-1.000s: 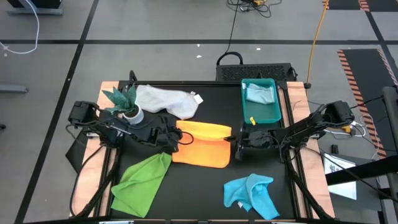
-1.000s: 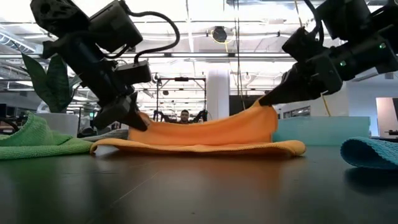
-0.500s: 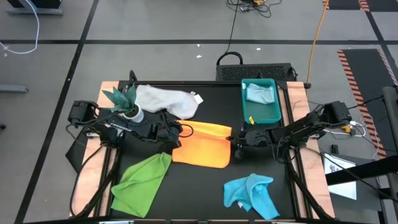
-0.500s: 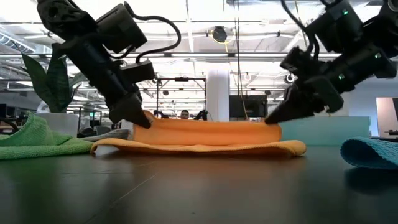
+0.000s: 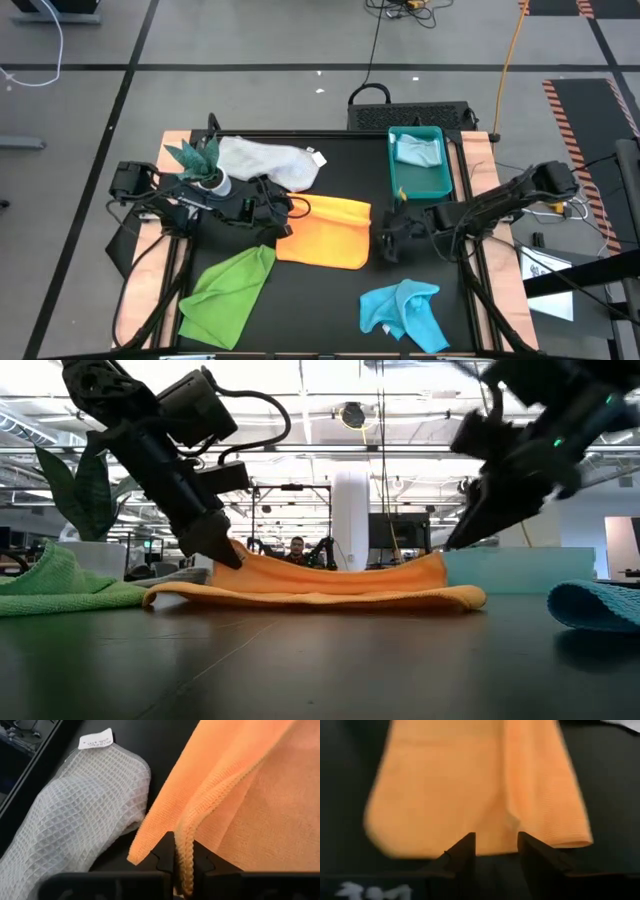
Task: Fold microfiber towels
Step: Fold the orange microfiber cloth
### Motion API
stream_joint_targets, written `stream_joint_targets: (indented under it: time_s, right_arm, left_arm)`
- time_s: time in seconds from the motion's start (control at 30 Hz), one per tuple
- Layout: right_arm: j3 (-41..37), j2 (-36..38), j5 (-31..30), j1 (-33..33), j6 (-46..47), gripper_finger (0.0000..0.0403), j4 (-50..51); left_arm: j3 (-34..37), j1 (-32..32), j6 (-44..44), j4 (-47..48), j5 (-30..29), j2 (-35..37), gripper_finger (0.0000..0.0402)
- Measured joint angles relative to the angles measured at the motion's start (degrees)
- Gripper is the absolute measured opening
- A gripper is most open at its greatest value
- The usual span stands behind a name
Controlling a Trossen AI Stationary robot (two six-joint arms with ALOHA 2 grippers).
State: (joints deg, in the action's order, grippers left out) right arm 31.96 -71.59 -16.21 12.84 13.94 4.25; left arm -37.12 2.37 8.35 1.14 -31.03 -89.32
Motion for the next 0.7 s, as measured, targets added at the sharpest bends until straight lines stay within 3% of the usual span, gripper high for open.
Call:
stream_joint_targets:
  time_s: [0.2,0.3,0.7]
  right_arm:
    - [1.3,-4.0,-1.0,10.3,-12.9,0.0148,0.2]
    - [1.3,-7.4,-6.9,12.9,-17.4,0.0148,-1.3]
    - [1.3,-15.5,-9.1,11.1,-40.1,0.0192,-7.9]
  left_arm:
    - [0.0,0.0,-0.2,-0.9,-0.2,0.0,0.0025]
    - [0.0,0.0,0.2,-1.4,-0.3,0.0,0.0025]
    - [0.0,0.0,1.3,-1.6,-0.3,0.0,0.0026]
